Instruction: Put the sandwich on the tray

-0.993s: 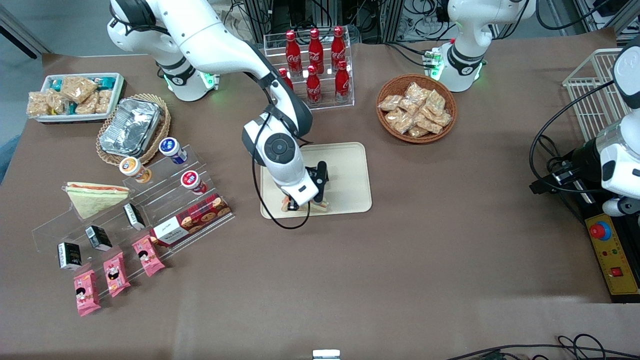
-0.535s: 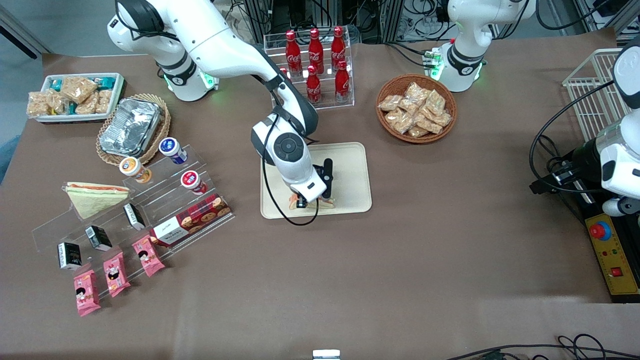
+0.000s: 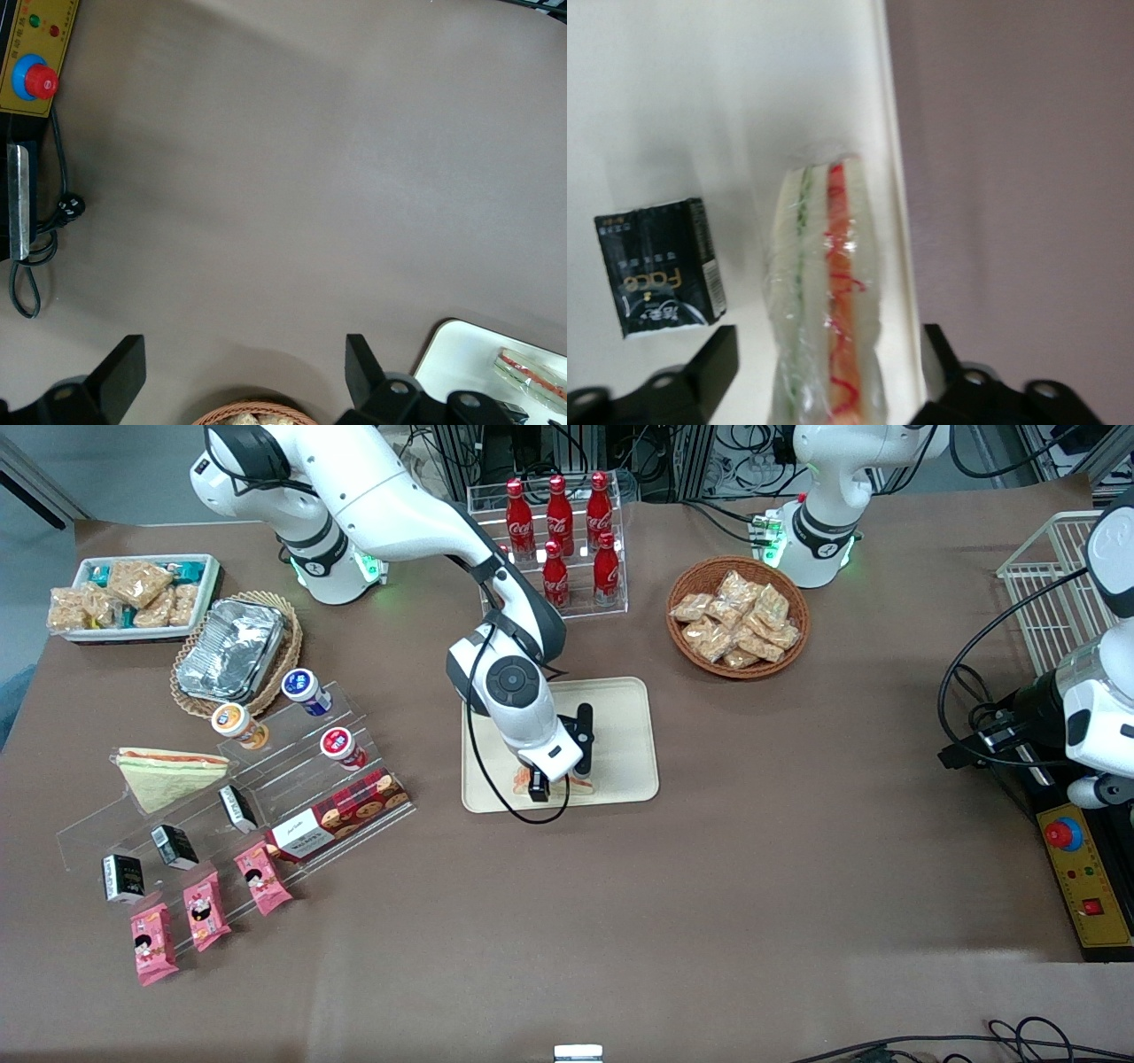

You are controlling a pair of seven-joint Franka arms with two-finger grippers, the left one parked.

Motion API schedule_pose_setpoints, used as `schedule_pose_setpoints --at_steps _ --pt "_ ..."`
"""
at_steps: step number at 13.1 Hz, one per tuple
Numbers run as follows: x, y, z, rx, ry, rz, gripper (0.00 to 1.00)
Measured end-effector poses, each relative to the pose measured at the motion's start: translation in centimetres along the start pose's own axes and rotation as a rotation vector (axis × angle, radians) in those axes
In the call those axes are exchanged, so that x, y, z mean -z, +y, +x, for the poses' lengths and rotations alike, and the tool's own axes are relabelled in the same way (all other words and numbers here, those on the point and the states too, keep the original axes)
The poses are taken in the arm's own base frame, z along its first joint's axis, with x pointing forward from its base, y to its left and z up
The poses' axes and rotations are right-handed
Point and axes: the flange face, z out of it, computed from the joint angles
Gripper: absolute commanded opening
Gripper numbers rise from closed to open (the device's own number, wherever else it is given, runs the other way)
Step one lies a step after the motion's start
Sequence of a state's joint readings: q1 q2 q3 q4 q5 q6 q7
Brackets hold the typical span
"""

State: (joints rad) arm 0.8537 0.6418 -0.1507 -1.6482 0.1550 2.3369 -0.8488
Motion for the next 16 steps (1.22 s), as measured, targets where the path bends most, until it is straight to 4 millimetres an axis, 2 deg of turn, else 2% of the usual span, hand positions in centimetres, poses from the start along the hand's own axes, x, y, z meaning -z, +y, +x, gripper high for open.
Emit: schedule_pose_setpoints --at_steps 2,3,5,8,12,16 --pt "3.0 1.1 -0.5 -0.017 0.017 -0.013 1.0" --pt "4.6 2.0 -1.3 -0.036 0.023 -0.014 1.0" --pt "7.8 4.6 -4.6 -0.098 0.022 -0.002 1.0" --pt "12.8 8.3 -10.8 -0.203 0.019 0.03 1.0" --pt "18.8 12.0 -22.2 -0.424 0.077 0.166 1.0" --pt "26.6 14.1 -34.5 -0.604 0.132 0.119 1.0"
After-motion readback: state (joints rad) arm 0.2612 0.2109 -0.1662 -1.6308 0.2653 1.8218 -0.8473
